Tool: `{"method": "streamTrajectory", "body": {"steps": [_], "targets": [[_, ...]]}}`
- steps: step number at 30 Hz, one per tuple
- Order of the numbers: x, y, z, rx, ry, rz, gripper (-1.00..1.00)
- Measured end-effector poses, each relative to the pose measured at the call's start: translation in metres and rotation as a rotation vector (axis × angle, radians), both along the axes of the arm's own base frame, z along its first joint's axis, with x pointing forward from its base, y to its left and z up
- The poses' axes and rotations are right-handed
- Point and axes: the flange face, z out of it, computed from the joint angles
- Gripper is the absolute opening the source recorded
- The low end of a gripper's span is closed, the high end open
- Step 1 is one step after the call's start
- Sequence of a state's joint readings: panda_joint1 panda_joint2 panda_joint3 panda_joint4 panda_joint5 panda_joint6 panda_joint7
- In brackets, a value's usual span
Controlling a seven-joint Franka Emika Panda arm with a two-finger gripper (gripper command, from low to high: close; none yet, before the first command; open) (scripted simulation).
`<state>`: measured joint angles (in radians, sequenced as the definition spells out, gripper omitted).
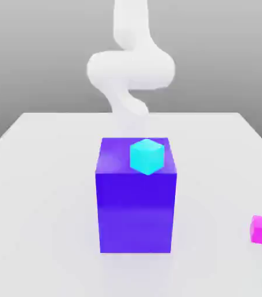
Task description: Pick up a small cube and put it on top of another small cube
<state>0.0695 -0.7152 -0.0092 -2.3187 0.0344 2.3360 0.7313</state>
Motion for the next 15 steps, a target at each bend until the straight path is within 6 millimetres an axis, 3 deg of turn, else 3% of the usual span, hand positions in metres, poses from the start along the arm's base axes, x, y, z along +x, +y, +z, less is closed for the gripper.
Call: {"method": "streamTrajectory", "body": {"steps": [3, 7, 11, 15], "targets": [[0.032, 0.034, -0.048, -0.018, 0.08, 0.138, 0.0], [0.059, 0.086, -0.115, -0.054, 0.178, 0.311, 0.0], [0.068, 0.141, -0.186, -0.105, 0.271, 0.478, 0.0], [0.061, 0.194, -0.258, -0.171, 0.358, 0.641, 0.0]]}}
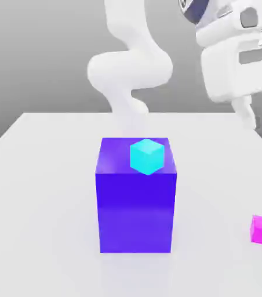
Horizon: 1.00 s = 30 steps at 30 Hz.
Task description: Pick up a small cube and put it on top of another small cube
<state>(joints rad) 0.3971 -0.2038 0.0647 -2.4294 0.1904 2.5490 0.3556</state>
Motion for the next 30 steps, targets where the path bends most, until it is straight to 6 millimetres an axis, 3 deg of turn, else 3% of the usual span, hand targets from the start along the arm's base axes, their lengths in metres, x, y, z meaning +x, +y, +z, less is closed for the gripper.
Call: {"method": "streamTrajectory", "body": {"steps": [3, 7, 13, 17, 18, 25, 30], "targets": [[-0.016, 0.036, -0.054, -0.056, 0.053, 0.126, 0.0], [-0.054, 0.082, -0.125, -0.143, 0.113, 0.313, 0.0], [-0.104, 0.105, -0.221, -0.281, 0.177, 0.519, 0.0], [-0.109, 0.107, -0.271, -0.295, 0.182, 0.541, 0.0], [-0.11, 0.107, -0.283, -0.295, 0.183, 0.541, -1.0], [-0.111, 0.107, -0.285, -0.296, 0.183, 0.542, -1.0], [-0.11, 0.107, -0.233, -0.297, 0.183, 0.544, -1.0]]}}
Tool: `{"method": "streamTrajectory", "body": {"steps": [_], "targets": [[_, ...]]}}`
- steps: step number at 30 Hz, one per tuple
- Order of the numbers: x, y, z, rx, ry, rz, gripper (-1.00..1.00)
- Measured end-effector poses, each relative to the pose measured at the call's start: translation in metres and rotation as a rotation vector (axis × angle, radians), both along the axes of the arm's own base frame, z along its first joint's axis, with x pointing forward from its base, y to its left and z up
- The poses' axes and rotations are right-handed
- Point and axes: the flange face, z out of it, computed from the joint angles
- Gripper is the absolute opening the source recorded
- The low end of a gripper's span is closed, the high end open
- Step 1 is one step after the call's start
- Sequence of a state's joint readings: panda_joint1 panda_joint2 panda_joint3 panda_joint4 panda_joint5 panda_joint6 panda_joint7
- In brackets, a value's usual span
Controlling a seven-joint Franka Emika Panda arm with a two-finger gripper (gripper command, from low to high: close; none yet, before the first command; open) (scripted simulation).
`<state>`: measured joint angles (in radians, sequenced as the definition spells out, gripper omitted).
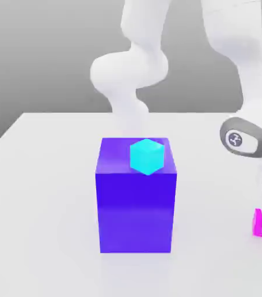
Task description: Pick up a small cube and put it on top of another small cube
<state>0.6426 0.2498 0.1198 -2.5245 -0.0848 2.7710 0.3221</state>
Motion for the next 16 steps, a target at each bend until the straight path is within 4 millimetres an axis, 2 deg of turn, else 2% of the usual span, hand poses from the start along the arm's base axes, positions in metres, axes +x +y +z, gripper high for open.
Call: {"method": "streamTrajectory", "body": {"steps": [2, 9, 10, 12, 13, 16], "targets": [[0.019, 0.003, 0.014, 0.002, 0.002, 0.049, -1.0], [0.11, 0.003, 0.052, 0.002, 0.003, 0.273, -1.0], [0.116, 0.002, 0.046, 0.001, 0.003, 0.287, -1.0], [0.121, 0.002, 0.02, 0.001, 0.003, 0.298, -1.0], [0.121, 0.001, 0.005, 0.001, 0.002, 0.299, 1.0], [0.121, 0.001, 0.005, 0.001, 0.003, 0.299, 1.0]]}}
